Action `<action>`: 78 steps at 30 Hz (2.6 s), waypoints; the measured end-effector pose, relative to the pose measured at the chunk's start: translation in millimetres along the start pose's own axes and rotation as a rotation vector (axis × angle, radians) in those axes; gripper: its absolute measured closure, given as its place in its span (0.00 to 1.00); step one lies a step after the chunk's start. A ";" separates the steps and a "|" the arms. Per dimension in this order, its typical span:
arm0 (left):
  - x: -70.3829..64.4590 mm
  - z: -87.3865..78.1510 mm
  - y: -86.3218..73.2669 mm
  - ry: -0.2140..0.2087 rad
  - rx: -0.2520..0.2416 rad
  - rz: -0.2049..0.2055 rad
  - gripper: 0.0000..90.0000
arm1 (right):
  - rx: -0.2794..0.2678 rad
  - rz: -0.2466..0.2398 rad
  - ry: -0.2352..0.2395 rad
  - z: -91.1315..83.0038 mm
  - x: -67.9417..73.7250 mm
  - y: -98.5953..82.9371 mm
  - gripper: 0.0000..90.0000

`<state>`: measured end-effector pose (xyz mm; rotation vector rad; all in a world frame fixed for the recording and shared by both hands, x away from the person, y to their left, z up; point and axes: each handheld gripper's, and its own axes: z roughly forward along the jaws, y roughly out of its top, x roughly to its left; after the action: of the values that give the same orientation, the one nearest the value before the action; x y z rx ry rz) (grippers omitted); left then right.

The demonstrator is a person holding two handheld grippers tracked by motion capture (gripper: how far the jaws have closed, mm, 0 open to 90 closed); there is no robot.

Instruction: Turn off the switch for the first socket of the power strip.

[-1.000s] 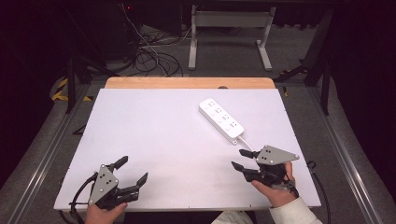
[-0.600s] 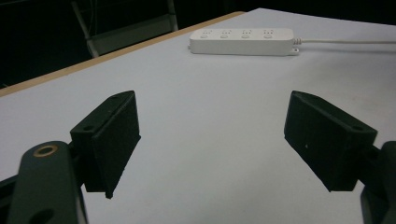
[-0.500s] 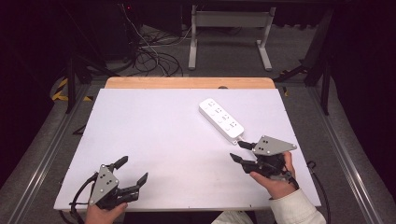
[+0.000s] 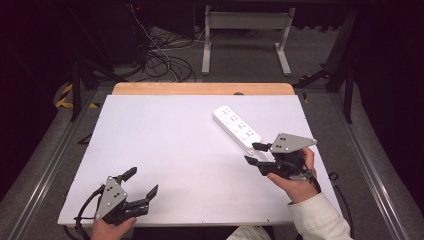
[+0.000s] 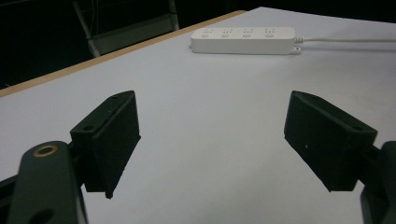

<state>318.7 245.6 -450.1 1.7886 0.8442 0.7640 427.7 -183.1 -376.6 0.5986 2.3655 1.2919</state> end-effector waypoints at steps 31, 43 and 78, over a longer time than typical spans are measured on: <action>1.0 -0.1 -0.7 0.013 0.001 0.003 0.21 | 0.173 0.152 -0.030 48.4 -57.8 15.5 1.00; 2.5 0.0 -1.0 0.015 0.004 0.009 0.21 | 0.219 0.166 -0.069 73.2 -71.4 9.4 1.00; 3.1 -0.4 -1.6 0.015 0.001 -0.002 0.21 | 0.333 0.172 -0.130 127.3 -85.5 -13.8 1.00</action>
<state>319.7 248.8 -451.1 1.7848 0.8560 0.7772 562.3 -147.2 -442.3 0.9731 2.4796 0.8942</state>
